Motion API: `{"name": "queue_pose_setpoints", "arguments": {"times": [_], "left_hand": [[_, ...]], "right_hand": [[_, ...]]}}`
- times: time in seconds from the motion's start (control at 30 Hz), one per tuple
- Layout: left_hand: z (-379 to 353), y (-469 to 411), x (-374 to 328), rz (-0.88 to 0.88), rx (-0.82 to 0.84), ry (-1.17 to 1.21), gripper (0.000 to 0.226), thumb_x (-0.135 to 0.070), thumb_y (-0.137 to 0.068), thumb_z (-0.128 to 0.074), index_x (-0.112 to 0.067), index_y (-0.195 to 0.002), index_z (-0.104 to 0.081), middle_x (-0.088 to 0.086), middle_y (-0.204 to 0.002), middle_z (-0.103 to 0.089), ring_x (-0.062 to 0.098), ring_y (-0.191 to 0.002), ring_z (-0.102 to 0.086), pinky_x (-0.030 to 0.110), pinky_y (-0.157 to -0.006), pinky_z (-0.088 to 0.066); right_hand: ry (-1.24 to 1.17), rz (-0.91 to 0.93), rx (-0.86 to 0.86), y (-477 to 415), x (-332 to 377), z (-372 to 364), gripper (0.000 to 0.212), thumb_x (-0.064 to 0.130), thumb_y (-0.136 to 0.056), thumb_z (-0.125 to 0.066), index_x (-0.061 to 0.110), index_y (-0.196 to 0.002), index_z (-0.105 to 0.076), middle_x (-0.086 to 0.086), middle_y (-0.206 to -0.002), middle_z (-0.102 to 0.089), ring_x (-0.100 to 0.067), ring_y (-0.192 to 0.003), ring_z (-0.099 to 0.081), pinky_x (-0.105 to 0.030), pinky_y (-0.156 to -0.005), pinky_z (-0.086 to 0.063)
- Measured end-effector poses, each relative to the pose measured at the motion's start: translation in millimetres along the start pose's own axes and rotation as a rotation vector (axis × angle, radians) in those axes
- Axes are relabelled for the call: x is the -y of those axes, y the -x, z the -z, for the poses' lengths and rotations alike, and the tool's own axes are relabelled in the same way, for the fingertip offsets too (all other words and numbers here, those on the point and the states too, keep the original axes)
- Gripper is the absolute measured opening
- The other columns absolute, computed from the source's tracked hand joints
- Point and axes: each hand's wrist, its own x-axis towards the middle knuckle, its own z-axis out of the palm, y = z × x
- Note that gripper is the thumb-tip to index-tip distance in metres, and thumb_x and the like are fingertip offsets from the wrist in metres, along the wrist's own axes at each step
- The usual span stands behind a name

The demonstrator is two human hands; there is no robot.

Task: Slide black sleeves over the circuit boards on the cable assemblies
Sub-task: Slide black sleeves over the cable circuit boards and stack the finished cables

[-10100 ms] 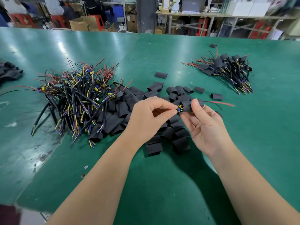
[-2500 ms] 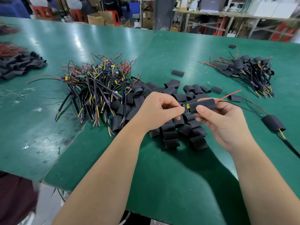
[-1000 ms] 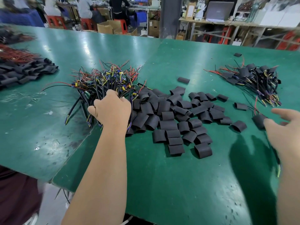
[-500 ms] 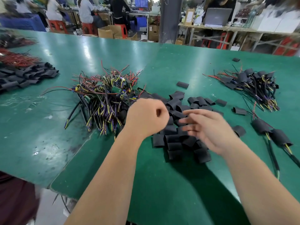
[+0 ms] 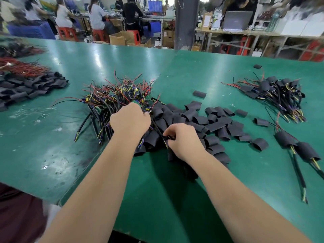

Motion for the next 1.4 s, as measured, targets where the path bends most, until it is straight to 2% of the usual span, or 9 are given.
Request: {"name": "queue_pose_setpoints", "arguments": {"times": [0.13,0.3,0.57,0.77,0.93,1.03,1.13,1.2,1.4], "left_hand": [[-14,-4,-4,0.018,-0.083,-0.032,0.043,-0.058,-0.088,-0.053,-0.016,-0.085,-0.044,0.011,-0.096,-0.068,0.03,-0.093,-0.064,0.04,-0.088,-0.037],[-12,-7,-3,0.206,-0.027,0.235,0.089,-0.057,-0.074,-0.07,-0.004,-0.134,-0.03,0.014,-0.117,-0.064,0.032,-0.111,-0.06,0.048,-0.101,-0.032],[-7,-8,-4,0.223,0.104,0.447,0.079,-0.084,-0.077,-0.026,-0.025,-0.116,-0.06,0.0,-0.108,-0.066,0.024,-0.106,-0.056,0.053,-0.106,-0.017],[-2,-7,13,0.14,-0.031,0.237,0.03,-0.033,-0.093,-0.048,-0.034,-0.123,-0.049,-0.001,-0.103,-0.068,0.026,-0.1,-0.061,0.04,-0.094,-0.026],[20,-1,10,0.033,0.096,-0.04,0.05,-0.063,-0.094,-0.029,-0.027,-0.103,-0.063,0.007,-0.103,-0.066,0.028,-0.099,-0.059,0.038,-0.082,-0.039],[37,14,-17,-0.118,0.166,0.337,0.064,-0.064,-0.094,-0.023,-0.017,-0.08,-0.063,0.006,-0.091,-0.07,0.025,-0.083,-0.065,0.037,-0.082,-0.047],[47,31,-51,-0.077,0.498,1.178,0.047,-0.051,-0.098,-0.036,-0.012,-0.102,-0.061,-0.001,-0.086,-0.075,0.013,-0.074,-0.071,0.029,-0.074,-0.054],[47,39,-64,0.005,0.599,1.52,0.028,-0.033,-0.1,-0.045,-0.01,-0.089,-0.056,0.002,-0.078,-0.073,0.012,-0.063,-0.069,0.023,-0.059,-0.054],[37,43,-67,-0.158,0.433,1.355,0.034,-0.013,-0.102,-0.043,-0.009,-0.068,-0.049,-0.005,-0.058,-0.045,0.004,-0.039,-0.026,0.016,-0.041,-0.026]], "right_hand": [[-0.005,0.093,-0.138,6,2,-2,0.018,0.005,-0.084,-0.06,0.016,-0.093,-0.071,-0.001,-0.091,-0.064,-0.018,-0.085,-0.057,-0.019,-0.076,-0.037],[-0.145,0.189,-0.263,27,2,-3,0.014,0.005,-0.078,-0.069,0.017,-0.085,-0.072,0.013,-0.076,-0.051,0.002,-0.064,-0.044,-0.001,-0.068,-0.03],[-1.056,-0.249,-0.27,42,2,21,0.02,-0.001,-0.081,-0.07,0.016,-0.09,-0.067,0.004,-0.064,-0.061,-0.005,-0.041,-0.042,-0.019,-0.044,-0.034],[-1.286,-0.149,-0.297,55,-20,56,0.025,-0.006,-0.086,-0.061,0.015,-0.096,-0.07,0.006,-0.061,-0.06,-0.004,-0.04,-0.037,-0.017,-0.045,-0.034],[-1.365,-0.066,-0.263,64,-36,63,0.029,0.007,-0.074,-0.066,0.019,-0.098,-0.076,0.008,-0.071,-0.059,-0.004,-0.044,-0.035,-0.013,-0.046,-0.031],[-1.354,-0.042,-0.246,66,-34,54,0.033,0.009,-0.069,-0.067,0.019,-0.099,-0.076,0.009,-0.068,-0.06,-0.005,-0.046,-0.036,-0.013,-0.045,-0.031],[-1.242,-0.036,-0.232,68,-29,42,0.035,-0.003,-0.076,-0.068,0.026,-0.092,-0.078,0.009,-0.065,-0.057,-0.005,-0.046,-0.033,-0.012,-0.042,-0.029],[-1.117,-0.022,-0.219,70,-26,34,0.04,-0.008,-0.08,-0.067,0.028,-0.092,-0.078,0.011,-0.063,-0.056,-0.005,-0.044,-0.033,-0.014,-0.042,-0.03],[-0.698,0.109,-0.063,73,-26,39,0.034,0.005,-0.083,-0.072,0.034,-0.101,-0.072,0.016,-0.073,-0.062,-0.005,-0.054,-0.043,-0.017,-0.056,-0.042]]}}
